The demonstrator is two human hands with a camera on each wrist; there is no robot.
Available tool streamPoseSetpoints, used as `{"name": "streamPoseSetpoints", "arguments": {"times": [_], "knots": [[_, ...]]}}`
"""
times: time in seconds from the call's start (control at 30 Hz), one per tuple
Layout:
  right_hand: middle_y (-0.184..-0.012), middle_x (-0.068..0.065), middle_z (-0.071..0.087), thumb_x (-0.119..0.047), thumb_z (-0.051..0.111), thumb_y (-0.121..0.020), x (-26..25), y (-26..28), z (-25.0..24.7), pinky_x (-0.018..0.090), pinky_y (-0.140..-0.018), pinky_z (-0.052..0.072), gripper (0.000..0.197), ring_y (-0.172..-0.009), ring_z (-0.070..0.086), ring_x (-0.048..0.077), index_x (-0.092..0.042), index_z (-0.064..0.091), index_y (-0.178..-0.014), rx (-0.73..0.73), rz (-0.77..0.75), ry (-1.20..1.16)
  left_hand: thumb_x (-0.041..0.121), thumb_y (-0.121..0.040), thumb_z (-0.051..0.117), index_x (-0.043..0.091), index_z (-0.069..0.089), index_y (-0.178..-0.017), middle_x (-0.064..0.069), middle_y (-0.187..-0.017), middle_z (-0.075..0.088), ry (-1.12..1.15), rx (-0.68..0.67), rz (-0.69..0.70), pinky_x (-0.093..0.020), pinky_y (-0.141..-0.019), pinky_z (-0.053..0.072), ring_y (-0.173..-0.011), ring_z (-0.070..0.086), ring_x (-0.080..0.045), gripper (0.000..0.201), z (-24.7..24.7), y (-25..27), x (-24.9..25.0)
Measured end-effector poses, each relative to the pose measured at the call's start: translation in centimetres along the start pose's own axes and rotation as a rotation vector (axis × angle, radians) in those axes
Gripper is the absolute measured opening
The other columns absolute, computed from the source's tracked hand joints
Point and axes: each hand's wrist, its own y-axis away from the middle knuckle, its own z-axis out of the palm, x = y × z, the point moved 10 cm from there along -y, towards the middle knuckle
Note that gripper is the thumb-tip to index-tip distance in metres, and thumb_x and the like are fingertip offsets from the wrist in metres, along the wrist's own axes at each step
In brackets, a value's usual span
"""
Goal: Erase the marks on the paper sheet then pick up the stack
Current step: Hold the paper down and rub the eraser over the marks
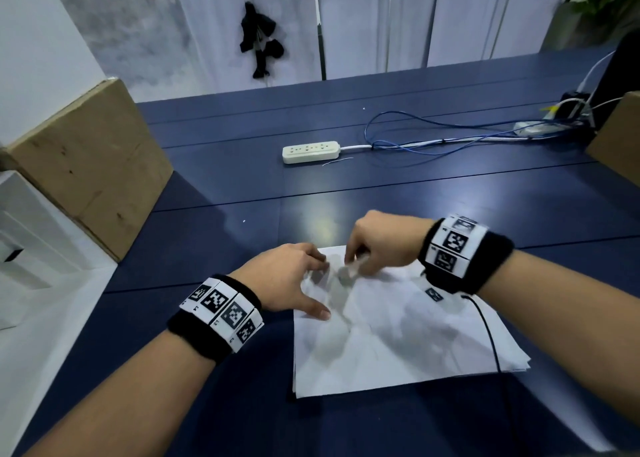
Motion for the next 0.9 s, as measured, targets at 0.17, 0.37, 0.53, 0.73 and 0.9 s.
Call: {"name": "streamPoseSetpoints", "arguments": {"times": [0.17,0.37,0.53,0.73,0.9], "knots": [[-0.097,0.004,0.075,-0.019,0.072,-0.077,1.6,-0.7,-0.9,0.035,-0.081,0.055,0.029,-0.093,0.067,0.024,-0.02,0.077,-0.105,0.076,0.045,-0.012,0.074,-0.062,0.077,0.03,0.064,-0.129,0.017,-0.136,0.051,-0.011,-0.008,-0.016,-0.037,-0.098,0.048,-0.123,0.051,-0.009,0.081,0.0,-0.1,-0.1],[-0.083,-0.009,0.068,-0.023,0.078,-0.075,-1.3,2.2,2.1,0.019,-0.068,0.046,0.031,-0.075,0.056,0.007,-0.027,0.077,-0.106,-0.111,-0.086,-0.006,0.074,-0.061,0.077,0.03,0.061,-0.135,0.017,-0.138,0.051,-0.024,-0.007,-0.012,-0.038,-0.1,0.048,-0.125,0.05,-0.008,0.088,0.0,-0.2,0.0],[-0.095,0.005,0.075,-0.016,0.072,-0.075,1.4,-0.8,-1.7,0.037,-0.082,0.057,0.03,-0.089,0.067,0.024,-0.02,0.077,-0.104,0.113,0.072,-0.032,0.075,-0.06,0.077,0.029,0.064,-0.13,0.016,-0.134,0.053,-0.031,-0.017,-0.018,-0.037,-0.097,0.048,-0.12,0.052,-0.01,0.085,-0.1,-0.2,-0.1],[-0.088,-0.006,0.073,-0.021,0.077,-0.075,-0.5,2.1,1.2,0.023,-0.073,0.052,0.03,-0.077,0.063,0.01,-0.024,0.077,-0.104,-0.062,-0.02,-0.053,0.074,-0.062,0.077,0.031,0.061,-0.134,0.017,-0.138,0.051,-0.053,-0.02,-0.024,-0.038,-0.099,0.048,-0.124,0.05,-0.009,0.086,-0.1,-0.2,0.0],[-0.085,-0.002,0.07,-0.022,0.076,-0.076,-0.7,1.2,0.4,0.025,-0.073,0.052,0.029,-0.079,0.063,0.015,-0.023,0.077,-0.105,-0.028,-0.008,-0.012,0.075,-0.06,0.077,0.03,0.061,-0.134,0.017,-0.135,0.052,-0.056,-0.023,-0.033,-0.039,-0.098,0.048,-0.122,0.051,-0.01,0.088,-0.1,-0.2,0.0]]}}
